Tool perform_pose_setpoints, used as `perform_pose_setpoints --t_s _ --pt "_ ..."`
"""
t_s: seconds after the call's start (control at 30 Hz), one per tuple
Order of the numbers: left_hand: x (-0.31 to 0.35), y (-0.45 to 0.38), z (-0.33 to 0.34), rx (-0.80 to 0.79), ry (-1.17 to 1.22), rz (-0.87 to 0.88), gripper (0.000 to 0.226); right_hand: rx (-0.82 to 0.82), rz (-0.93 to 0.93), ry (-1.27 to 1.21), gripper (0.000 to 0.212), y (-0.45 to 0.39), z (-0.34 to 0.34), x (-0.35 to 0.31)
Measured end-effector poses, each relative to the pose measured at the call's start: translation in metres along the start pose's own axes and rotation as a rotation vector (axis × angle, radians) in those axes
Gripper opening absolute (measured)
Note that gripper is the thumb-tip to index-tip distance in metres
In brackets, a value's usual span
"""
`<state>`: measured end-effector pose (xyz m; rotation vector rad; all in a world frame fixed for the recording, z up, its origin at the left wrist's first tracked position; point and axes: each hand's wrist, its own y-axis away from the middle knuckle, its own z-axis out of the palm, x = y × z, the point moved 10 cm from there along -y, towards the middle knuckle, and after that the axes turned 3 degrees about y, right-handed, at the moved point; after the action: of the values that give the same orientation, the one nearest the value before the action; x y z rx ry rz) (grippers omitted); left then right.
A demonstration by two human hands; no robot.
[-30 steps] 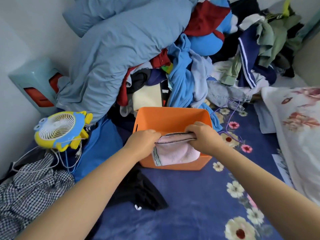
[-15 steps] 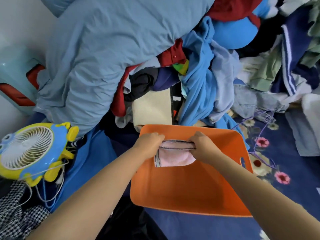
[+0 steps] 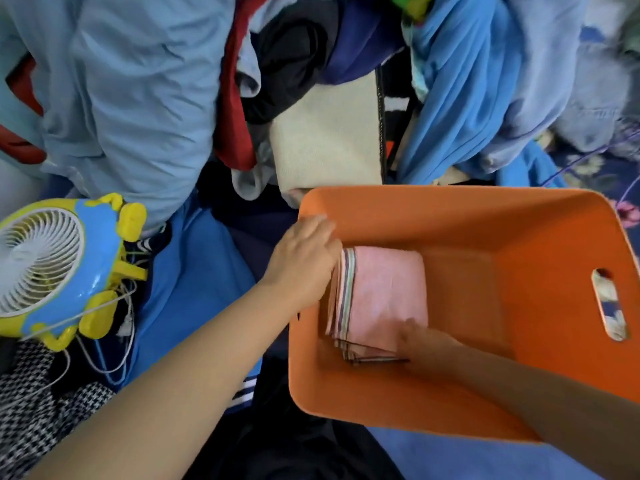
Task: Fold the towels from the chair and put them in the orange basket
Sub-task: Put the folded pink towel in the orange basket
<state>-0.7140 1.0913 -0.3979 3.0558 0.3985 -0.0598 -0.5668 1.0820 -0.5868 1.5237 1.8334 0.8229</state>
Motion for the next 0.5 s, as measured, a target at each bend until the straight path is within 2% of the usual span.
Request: perform_pose_setpoints --t_s 0.07,0.1,0.13,0.17,0.23,0.3,0.4,0.5 --pt "-0.018 0.002 0.004 0.093 0.083 -0.117 0.059 0.083 0.140 0.017 0.029 -0.007 -0.008 0.023" --pt "-0.024 0.003 0.005 0.147 0.122 -0.177 0.066 0.150 0.326 0.002 0.029 -0.003 -0.021 0.048" --pt "-0.031 0.004 0.003 0.172 0.208 -0.255 0.072 0.261 0.492 -0.062 0.039 0.008 -0.035 0.067" --pt "-0.040 0.007 0.007 0.170 0.329 -0.355 0.077 0.190 0.551 -0.197 0.049 0.008 -0.027 0.077" --pt "-0.057 0.016 0.023 0.088 0.571 -0.560 0.082 0.134 0.441 -0.252 0.066 -0.011 -0.020 0.071" --pt "-0.063 0.024 0.037 0.013 0.660 -0.652 0.082 0.108 0.439 -0.356 0.078 -0.024 -0.016 0.069" --pt "-0.060 0.025 0.034 0.026 0.683 -0.647 0.081 0.217 0.560 -0.618 0.079 -0.031 -0.015 0.073" --pt "-0.060 0.024 0.035 0.027 0.672 -0.657 0.080 0.232 0.678 -0.823 0.072 -0.041 -0.016 0.079"
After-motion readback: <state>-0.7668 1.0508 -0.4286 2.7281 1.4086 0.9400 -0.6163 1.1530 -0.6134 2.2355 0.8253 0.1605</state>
